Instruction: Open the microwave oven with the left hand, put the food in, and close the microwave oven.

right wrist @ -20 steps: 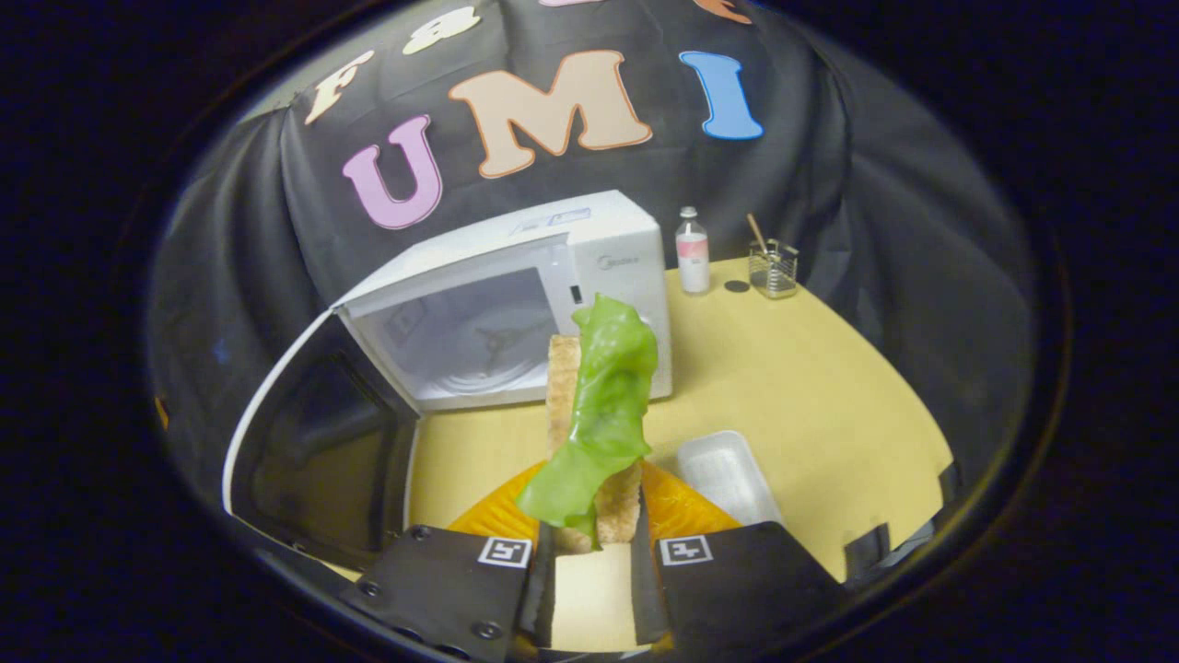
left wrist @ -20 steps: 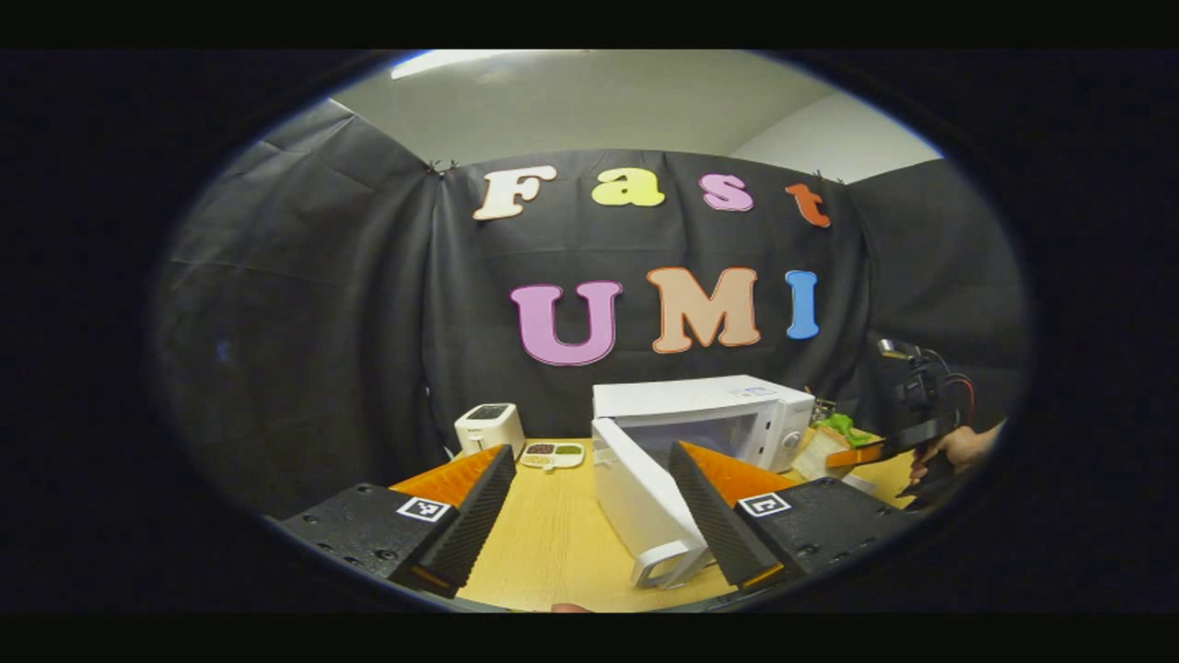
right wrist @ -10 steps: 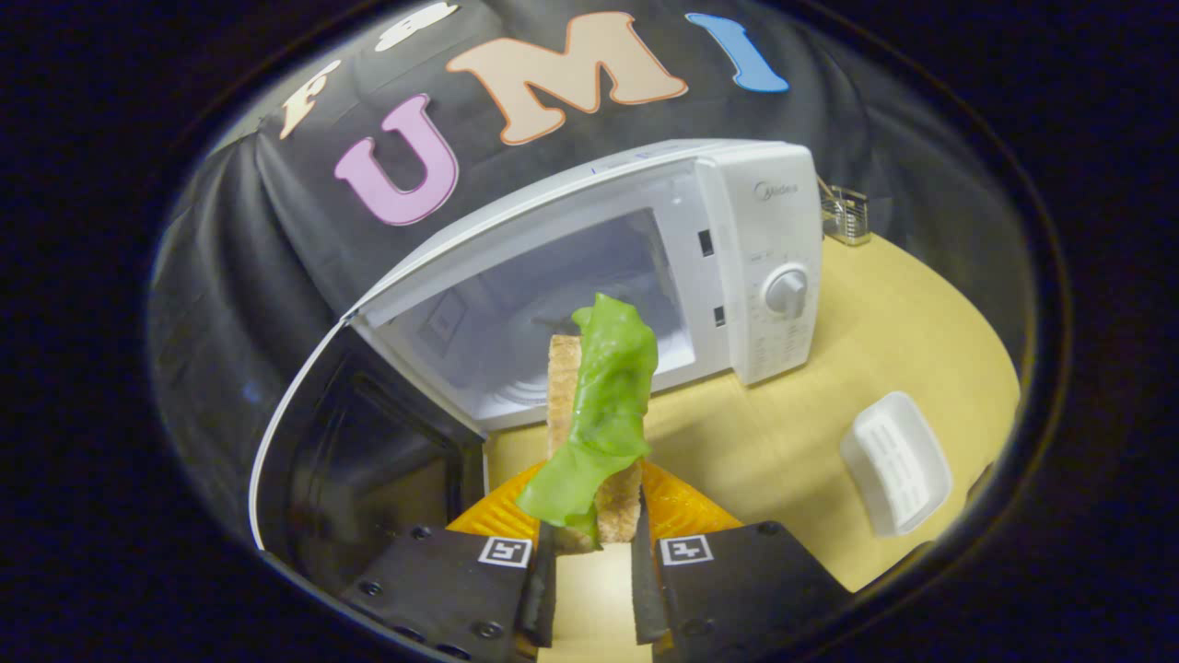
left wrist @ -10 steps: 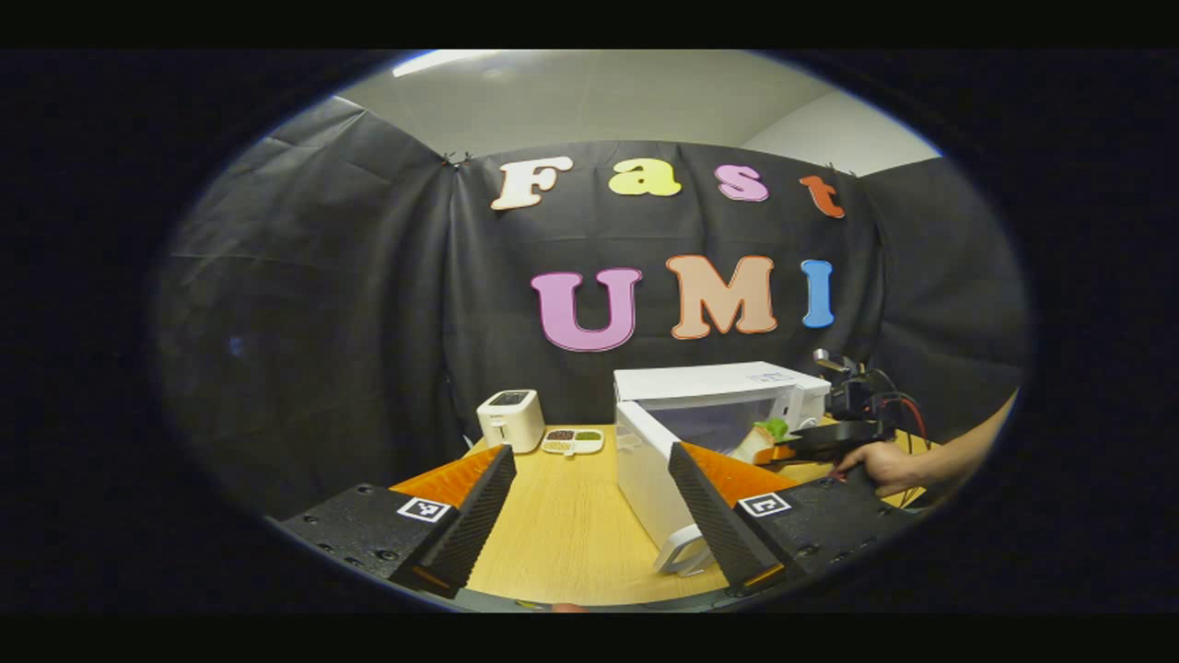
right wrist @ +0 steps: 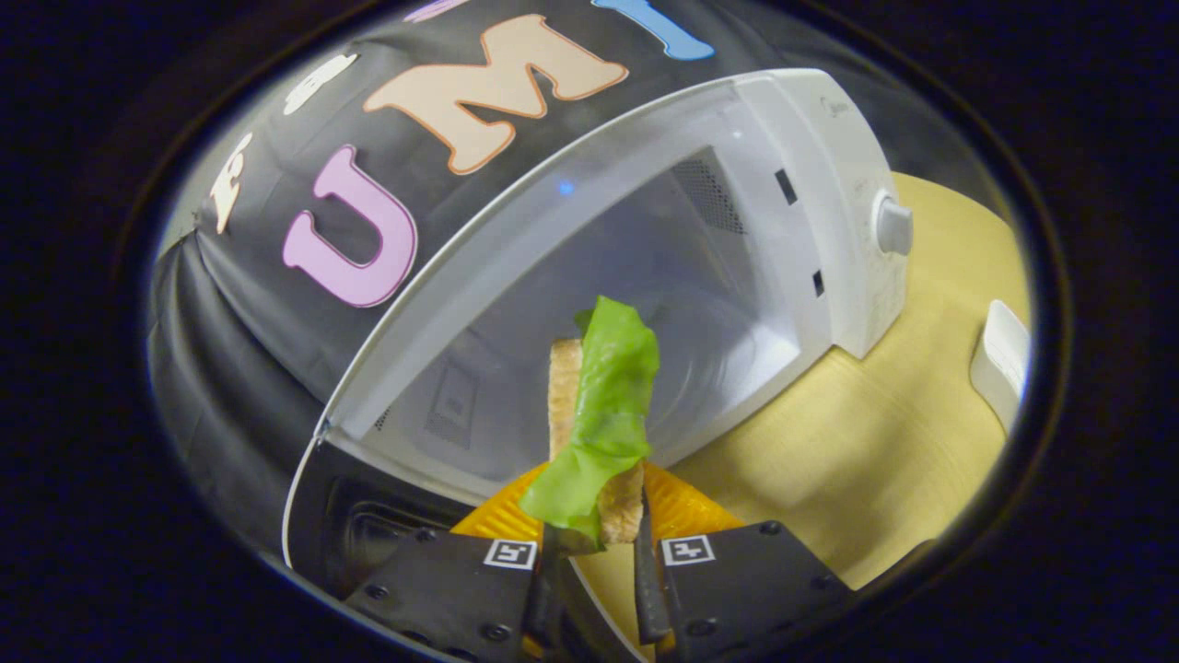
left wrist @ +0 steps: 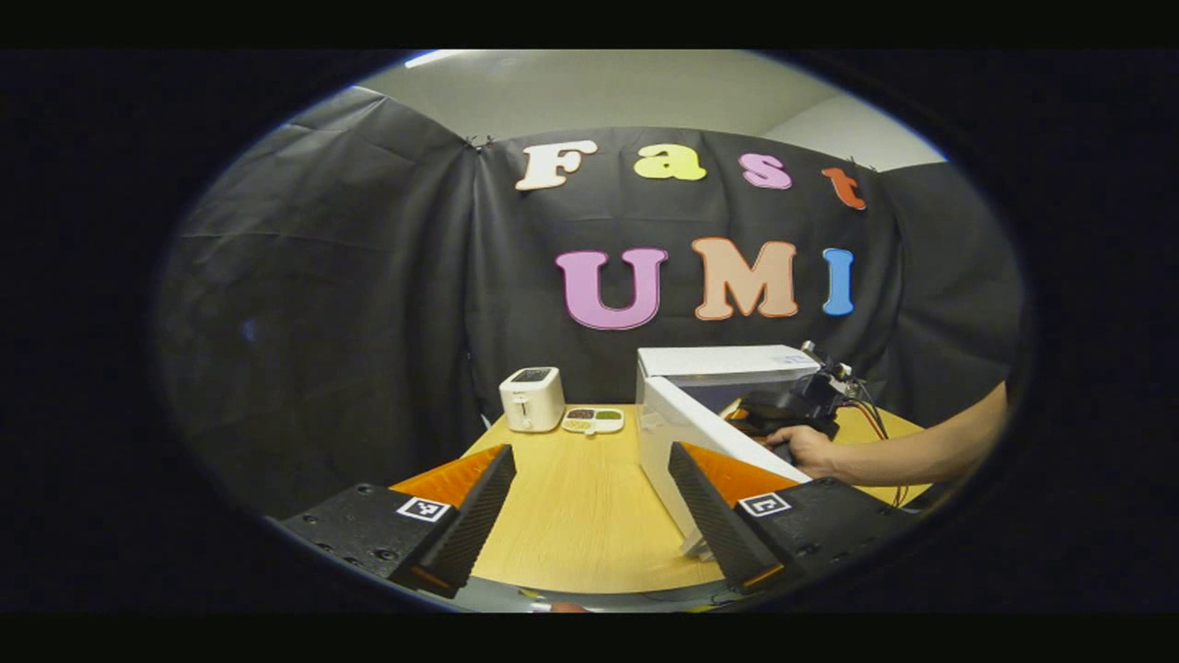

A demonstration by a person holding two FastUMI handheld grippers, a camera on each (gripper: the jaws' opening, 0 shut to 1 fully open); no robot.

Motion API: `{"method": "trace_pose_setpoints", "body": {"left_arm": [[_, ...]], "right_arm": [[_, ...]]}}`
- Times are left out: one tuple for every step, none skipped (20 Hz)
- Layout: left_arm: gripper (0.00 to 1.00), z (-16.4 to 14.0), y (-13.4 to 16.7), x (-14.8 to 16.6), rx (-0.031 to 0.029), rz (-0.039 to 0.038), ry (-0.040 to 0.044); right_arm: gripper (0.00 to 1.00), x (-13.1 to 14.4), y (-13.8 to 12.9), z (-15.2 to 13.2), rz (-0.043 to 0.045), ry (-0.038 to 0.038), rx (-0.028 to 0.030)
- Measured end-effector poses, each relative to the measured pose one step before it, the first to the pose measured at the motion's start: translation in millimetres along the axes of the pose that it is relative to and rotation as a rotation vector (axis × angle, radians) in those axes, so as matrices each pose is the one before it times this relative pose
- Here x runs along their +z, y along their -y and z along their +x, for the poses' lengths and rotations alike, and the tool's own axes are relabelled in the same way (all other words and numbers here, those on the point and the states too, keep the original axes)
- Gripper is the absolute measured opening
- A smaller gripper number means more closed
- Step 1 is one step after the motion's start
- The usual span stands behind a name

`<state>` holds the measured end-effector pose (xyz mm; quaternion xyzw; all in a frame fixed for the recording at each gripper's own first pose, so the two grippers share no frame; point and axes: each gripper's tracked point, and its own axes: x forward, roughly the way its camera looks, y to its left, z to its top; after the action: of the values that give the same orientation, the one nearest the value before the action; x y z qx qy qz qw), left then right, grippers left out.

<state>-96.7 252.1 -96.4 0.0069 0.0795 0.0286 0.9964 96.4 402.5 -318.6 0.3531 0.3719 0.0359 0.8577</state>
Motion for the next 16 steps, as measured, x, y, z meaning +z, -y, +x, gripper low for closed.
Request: {"method": "trace_pose_setpoints", "body": {"left_arm": [[0.98,2.08,-2.76,-4.09,0.00212,-0.00331,-0.01464],[1.00,3.26,-2.44,-3.46,0.00013,-0.00035,-0.00824],[0.98,3.59,-1.26,-2.02,-0.00009,0.00507,-0.00495],[0.98,3.37,-2.01,-2.63,0.00287,0.00839,-0.00757],[0.98,2.43,-0.84,-2.71,0.00362,0.00980,-0.01240],[1.00,1.77,0.37,-2.06,0.00041,0.00825,-0.00894],[0.98,0.52,2.37,0.89,-0.00654,0.00675,-0.00443],[1.00,1.19,1.78,3.11,-0.00267,0.00538,0.00581],[0.98,1.97,1.88,1.22,-0.00282,0.00283,-0.00243],[0.98,1.63,2.25,-3.03,-0.00322,0.00084,-0.00563],[1.00,0.98,2.93,-2.11,-0.00795,-0.00220,-0.00632],[1.00,1.27,2.21,-5.28,-0.00677,-0.00201,-0.01462],[0.98,2.49,0.99,-4.97,-0.00594,-0.00326,-0.01599],[1.00,2.99,1.56,-2.58,-0.00485,-0.00586,-0.01158],[1.00,2.61,-0.29,-0.11,-0.00186,-0.00548,-0.00575],[0.98,3.05,-1.77,0.38,0.00156,-0.00413,-0.00215]], "right_arm": [[0.27,2.55,-5.80,5.45,0.00790,0.01105,0.01937],[0.27,-2.13,-5.48,7.00,0.02449,-0.00266,0.01952],[0.34,-1.61,-3.38,7.15,0.03399,-0.00395,0.01139],[0.34,0.02,-2.48,7.96,0.02679,0.00674,0.00518],[0.34,1.99,0.94,8.19,0.01551,0.01447,-0.00409],[0.34,0.93,-0.46,8.02,0.02000,0.01474,-0.00035],[0.35,-0.11,-0.41,7.92,0.02200,0.00824,-0.00029],[0.35,-0.89,0.40,8.15,0.01808,0.00821,0.00406],[0.34,0.62,-1.27,7.48,0.01186,0.01087,0.00948],[0.34,1.43,-0.67,6.91,0.00723,0.01156,0.00315],[0.34,2.92,-0.93,5.86,0.00522,0.01144,0.00337],[0.34,2.15,-1.23,5.24,0.00893,0.01043,-0.00282],[0.34,2.45,-0.55,4.99,0.01155,0.00508,-0.00486],[0.34,3.18,-0.53,5.47,0.00965,0.00586,-0.00416],[0.34,2.46,-0.63,5.10,0.00058,-0.00111,-0.00041],[0.34,1.83,-1.01,3.43,-0.00593,0.00236,-0.00012]]}}
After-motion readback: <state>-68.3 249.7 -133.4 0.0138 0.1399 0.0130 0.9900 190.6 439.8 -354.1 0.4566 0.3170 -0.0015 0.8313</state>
